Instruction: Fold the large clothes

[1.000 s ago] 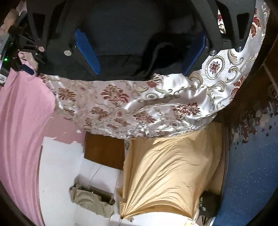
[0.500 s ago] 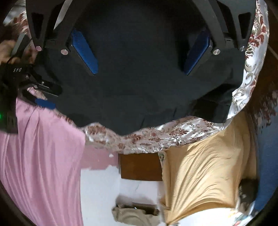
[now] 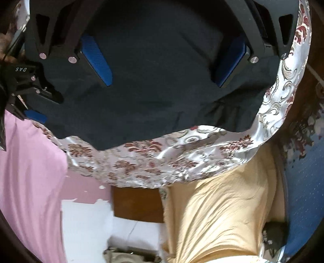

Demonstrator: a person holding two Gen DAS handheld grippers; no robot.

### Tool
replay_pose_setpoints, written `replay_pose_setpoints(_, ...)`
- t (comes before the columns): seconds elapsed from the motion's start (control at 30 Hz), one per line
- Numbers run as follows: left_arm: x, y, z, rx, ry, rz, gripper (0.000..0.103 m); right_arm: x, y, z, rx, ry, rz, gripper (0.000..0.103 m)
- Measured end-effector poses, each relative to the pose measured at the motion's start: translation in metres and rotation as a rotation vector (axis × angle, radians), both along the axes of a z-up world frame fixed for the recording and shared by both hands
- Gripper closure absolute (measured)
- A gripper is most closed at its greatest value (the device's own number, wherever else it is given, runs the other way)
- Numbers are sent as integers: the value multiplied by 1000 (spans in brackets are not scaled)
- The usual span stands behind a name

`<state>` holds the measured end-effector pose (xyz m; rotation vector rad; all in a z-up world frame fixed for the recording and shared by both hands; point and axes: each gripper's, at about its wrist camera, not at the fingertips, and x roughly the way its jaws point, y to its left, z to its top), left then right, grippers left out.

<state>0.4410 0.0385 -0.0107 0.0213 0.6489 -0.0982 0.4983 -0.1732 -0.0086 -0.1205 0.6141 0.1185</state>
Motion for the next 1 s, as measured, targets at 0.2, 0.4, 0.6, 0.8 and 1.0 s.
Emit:
replay_pose_setpoints(0.2, 30, 37, -10, -98, 65, 85, 0, 31, -8, 2, -91, 35, -89, 6)
replay_pose_setpoints(0.4, 46, 52, -29, -156, 111, 115, 0, 48, -28, -7, 20, 93, -103, 6)
replay_pose_setpoints(0.6, 47, 53, -40, -179, 82, 108, 0, 53, -32, -26, 75, 122, -75, 3)
replay_pose_setpoints(0.8, 53, 60, -47, -240, 82, 108, 0, 65, -40, -41, 148, 153, -67, 2)
replay_pose_setpoints(1.0, 56, 59, -52, -242, 68, 116, 0, 72, -40, -49, 177, 173, -65, 2)
